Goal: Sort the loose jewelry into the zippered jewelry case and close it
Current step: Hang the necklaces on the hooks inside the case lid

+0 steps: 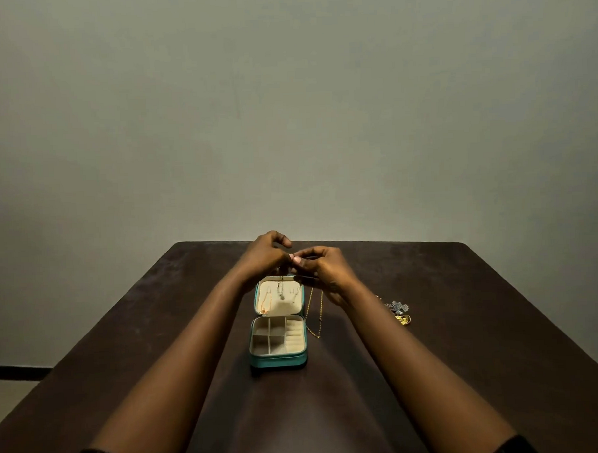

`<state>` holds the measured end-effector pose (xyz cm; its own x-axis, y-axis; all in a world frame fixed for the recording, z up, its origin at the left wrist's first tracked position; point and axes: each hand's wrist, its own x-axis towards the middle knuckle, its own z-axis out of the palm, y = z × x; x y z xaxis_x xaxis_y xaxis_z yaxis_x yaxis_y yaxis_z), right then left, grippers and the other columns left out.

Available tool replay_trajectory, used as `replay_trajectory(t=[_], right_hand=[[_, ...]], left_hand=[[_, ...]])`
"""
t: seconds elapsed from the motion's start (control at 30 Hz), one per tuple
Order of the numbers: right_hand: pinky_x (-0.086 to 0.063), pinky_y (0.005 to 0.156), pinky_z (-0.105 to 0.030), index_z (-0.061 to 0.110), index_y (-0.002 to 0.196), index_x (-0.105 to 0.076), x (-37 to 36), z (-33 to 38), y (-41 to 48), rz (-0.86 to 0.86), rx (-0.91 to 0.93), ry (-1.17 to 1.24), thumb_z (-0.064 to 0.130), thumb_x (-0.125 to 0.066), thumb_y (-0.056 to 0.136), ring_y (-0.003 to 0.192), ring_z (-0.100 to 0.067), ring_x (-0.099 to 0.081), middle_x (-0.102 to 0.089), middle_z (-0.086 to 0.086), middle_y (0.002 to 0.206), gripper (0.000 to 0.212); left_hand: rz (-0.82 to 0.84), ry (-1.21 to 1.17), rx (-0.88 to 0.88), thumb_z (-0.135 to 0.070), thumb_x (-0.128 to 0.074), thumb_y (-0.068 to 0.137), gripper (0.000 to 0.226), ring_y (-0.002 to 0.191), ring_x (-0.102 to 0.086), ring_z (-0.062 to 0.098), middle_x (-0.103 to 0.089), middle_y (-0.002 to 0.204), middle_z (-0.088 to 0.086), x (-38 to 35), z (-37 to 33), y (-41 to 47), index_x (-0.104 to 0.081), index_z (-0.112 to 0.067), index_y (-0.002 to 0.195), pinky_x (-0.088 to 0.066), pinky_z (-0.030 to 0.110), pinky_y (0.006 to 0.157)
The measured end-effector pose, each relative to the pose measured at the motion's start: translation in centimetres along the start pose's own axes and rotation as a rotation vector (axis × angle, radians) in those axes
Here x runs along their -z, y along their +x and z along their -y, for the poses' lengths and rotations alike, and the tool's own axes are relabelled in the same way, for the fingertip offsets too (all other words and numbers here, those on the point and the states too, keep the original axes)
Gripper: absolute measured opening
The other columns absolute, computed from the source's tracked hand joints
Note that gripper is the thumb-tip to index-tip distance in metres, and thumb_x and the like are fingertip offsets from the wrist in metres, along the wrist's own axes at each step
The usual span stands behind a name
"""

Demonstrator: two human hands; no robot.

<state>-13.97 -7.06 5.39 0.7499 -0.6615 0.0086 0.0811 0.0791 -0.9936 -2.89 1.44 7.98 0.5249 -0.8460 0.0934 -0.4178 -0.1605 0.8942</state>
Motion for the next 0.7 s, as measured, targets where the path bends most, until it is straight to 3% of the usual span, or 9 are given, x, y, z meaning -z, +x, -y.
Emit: replay_trajectory(t=[0.1,0.23,0.43,0.6,0.7], right_hand=[[-0.053,0.054,-0.021,0.005,0.083,-0.063,-0.1,-0.3,0.5,0.008,-0.030,-0.025,-0.003,-0.059,0.086,0.061,-0.013,-0.058,-0.063,-0.006,0.074,0.010],[-0.053,0.054,-0.020,0.002,0.080,-0.063,-0.3,-0.8,1.2,0.021,-0.071,-0.050,-0.007,-0.057,0.085,0.059,-0.013,-0.056,-0.062,-0.007,0.070,0.012],[-0.052,0.050,-0.018,-0.014,0.098,-0.063,-0.5,-2.3,3.1,-0.046,-0.085,-0.223,-0.008,-0.056,0.084,0.056,-0.014,-0.053,-0.056,-0.010,0.064,0.017],[-0.051,0.048,-0.018,-0.015,0.092,-0.065,-0.4,-4.2,4.9,-0.082,-0.133,-0.292,-0.010,-0.056,0.082,0.053,-0.016,-0.052,-0.056,-0.012,0.062,0.014],[-0.050,0.044,-0.018,-0.015,0.082,-0.064,-0.4,-5.1,5.8,-0.103,-0.163,-0.278,-0.015,-0.055,0.082,0.052,-0.019,-0.053,-0.056,-0.014,0.062,0.009]], left_hand=[[-0.009,0.010,0.008,0.002,-0.054,0.085,0.018,0.068,-0.056,0.016,-0.059,0.083,0.009,0.4,0.9,0.3,-0.053,-0.011,0.097,-0.047,0.027,0.063],[-0.022,0.060,0.018,0.002,-0.054,0.086,0.015,0.068,-0.055,0.014,-0.059,0.082,0.005,0.5,2.4,0.7,-0.055,-0.010,0.095,-0.047,0.022,0.059],[-0.121,0.252,0.004,-0.005,-0.063,0.086,0.010,0.070,-0.064,0.014,-0.067,0.083,0.005,-0.1,4.9,1.9,-0.067,-0.007,0.095,-0.056,0.026,0.069],[-0.196,0.392,-0.003,-0.013,-0.065,0.086,0.014,0.071,-0.065,0.013,-0.070,0.084,0.008,-1.0,7.0,3.2,-0.071,-0.006,0.097,-0.056,0.028,0.072],[-0.226,0.487,0.003,-0.017,-0.064,0.087,0.017,0.082,-0.066,0.018,-0.071,0.091,0.011,-1.7,8.2,3.7,-0.072,-0.007,0.099,-0.056,0.033,0.076]])
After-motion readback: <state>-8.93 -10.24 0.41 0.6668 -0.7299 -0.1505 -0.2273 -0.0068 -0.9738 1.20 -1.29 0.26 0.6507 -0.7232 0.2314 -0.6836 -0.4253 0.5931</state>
